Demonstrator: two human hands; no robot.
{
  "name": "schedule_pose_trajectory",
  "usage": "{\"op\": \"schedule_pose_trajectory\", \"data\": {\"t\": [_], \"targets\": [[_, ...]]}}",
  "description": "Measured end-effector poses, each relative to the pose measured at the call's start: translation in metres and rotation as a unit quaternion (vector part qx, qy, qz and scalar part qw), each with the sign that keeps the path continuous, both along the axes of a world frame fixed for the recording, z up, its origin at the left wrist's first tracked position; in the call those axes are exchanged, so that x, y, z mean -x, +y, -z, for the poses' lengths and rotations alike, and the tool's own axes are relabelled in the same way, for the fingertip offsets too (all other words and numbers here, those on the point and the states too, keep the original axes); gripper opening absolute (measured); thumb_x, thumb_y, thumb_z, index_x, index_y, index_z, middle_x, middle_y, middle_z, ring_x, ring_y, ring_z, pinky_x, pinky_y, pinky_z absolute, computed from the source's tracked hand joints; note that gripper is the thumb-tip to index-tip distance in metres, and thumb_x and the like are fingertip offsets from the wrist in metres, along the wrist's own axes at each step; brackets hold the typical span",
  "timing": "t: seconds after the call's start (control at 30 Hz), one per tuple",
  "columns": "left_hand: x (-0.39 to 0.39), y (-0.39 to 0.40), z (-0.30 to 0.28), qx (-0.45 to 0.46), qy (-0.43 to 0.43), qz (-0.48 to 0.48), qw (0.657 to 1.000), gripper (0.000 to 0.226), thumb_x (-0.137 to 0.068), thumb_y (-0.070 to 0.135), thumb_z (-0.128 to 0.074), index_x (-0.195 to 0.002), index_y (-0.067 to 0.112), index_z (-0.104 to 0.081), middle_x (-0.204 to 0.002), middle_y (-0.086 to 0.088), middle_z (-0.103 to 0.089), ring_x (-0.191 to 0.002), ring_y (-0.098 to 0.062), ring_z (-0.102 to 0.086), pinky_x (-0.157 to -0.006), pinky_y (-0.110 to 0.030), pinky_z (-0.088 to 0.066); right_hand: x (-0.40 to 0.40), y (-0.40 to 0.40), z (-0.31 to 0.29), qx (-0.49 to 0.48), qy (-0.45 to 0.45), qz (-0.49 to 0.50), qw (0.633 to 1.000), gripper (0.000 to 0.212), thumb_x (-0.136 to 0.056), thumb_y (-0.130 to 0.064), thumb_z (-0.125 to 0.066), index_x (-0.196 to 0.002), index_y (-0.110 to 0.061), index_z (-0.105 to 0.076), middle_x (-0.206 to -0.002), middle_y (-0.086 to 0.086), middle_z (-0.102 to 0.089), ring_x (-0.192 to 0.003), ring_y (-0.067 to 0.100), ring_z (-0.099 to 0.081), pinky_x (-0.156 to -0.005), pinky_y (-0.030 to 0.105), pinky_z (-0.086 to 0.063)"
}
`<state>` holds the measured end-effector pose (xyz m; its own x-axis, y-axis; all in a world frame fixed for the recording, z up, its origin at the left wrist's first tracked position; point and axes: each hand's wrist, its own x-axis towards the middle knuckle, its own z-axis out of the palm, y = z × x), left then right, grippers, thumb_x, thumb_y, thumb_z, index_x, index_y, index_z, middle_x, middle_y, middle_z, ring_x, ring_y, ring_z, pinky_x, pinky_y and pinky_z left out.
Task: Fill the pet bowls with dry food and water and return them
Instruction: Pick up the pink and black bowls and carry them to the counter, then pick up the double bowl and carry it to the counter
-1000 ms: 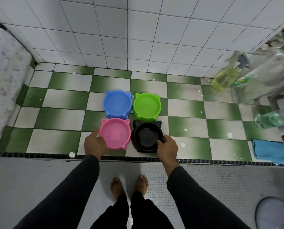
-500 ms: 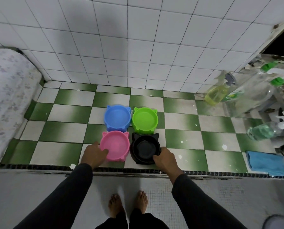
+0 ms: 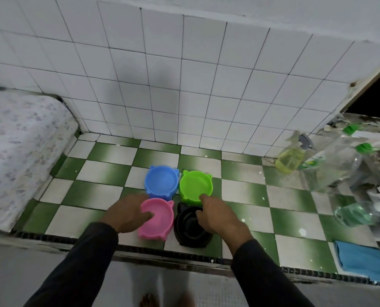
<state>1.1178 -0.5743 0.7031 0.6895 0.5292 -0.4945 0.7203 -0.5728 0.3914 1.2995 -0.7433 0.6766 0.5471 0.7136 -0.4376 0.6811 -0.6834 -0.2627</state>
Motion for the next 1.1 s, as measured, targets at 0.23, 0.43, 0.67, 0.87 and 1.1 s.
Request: {"op": "schedule_pose_trajectory", "data": {"t": [0.23, 0.43, 0.67, 0.87, 1.1], "targets": [[0.014, 0.006, -0.033, -0.106, -0.012, -0.051, 0.993, 0.062, -0.098, 0.055, -0.058, -0.153, 0.029, -0.043, -0.15, -0.003, -0.05, -0.132, -0.023, -0.052, -0.107, -0.041, -0.048, 0.001, 0.027, -0.045, -0.081, -0.043, -0.092, 0.991, 0.06, -0.097, -0.042, -0.053, -0.15, -0.018, -0.038, -0.152, 0.011, -0.044, -0.138, 0.032, -0.041, -0.117, 0.047, -0.031], [0.051, 0.016, -0.055, -0.165, -0.026, -0.093, 0.982, 0.061, -0.098, 0.053, -0.058, -0.153, 0.031, -0.041, -0.147, -0.004, -0.05, -0.132, -0.026, -0.05, -0.106, -0.042, -0.047, 0.019, 0.065, -0.064, -0.098, -0.084, -0.159, 0.979, 0.058, -0.097, -0.044, -0.051, -0.149, -0.022, -0.037, -0.151, 0.008, -0.043, -0.137, 0.03, -0.041, -0.114, 0.05, -0.03], [0.125, 0.043, -0.072, -0.212, -0.01, -0.149, 0.966, 0.063, -0.099, 0.055, -0.054, -0.155, 0.029, -0.039, -0.146, -0.007, -0.051, -0.131, -0.029, -0.05, -0.106, -0.042, -0.046, 0.068, 0.118, -0.088, -0.109, -0.096, -0.237, 0.961, 0.049, -0.098, -0.045, -0.049, -0.139, -0.018, -0.044, -0.144, 0.009, -0.046, -0.133, 0.031, -0.042, -0.114, 0.053, -0.029], [0.213, 0.069, -0.084, -0.229, -0.004, -0.208, 0.951, 0.064, -0.099, 0.057, -0.051, -0.156, 0.028, -0.038, -0.145, -0.006, -0.05, -0.129, -0.028, -0.048, -0.106, -0.041, -0.045, 0.14, 0.182, -0.104, -0.119, -0.094, -0.303, 0.941, 0.054, -0.097, -0.046, -0.05, -0.143, -0.019, -0.041, -0.146, 0.009, -0.047, -0.135, 0.031, -0.043, -0.113, 0.051, -0.032], [0.326, 0.094, -0.1, -0.261, 0.024, -0.276, 0.925, 0.06, -0.099, 0.056, -0.051, -0.153, 0.03, -0.042, -0.142, -0.005, -0.052, -0.128, -0.027, -0.051, -0.104, -0.042, -0.046, 0.245, 0.252, -0.129, -0.109, -0.1, -0.394, 0.907, 0.053, -0.1, -0.047, -0.048, -0.144, -0.017, -0.041, -0.148, 0.011, -0.045, -0.135, 0.032, -0.042, -0.116, 0.053, -0.028]]}}
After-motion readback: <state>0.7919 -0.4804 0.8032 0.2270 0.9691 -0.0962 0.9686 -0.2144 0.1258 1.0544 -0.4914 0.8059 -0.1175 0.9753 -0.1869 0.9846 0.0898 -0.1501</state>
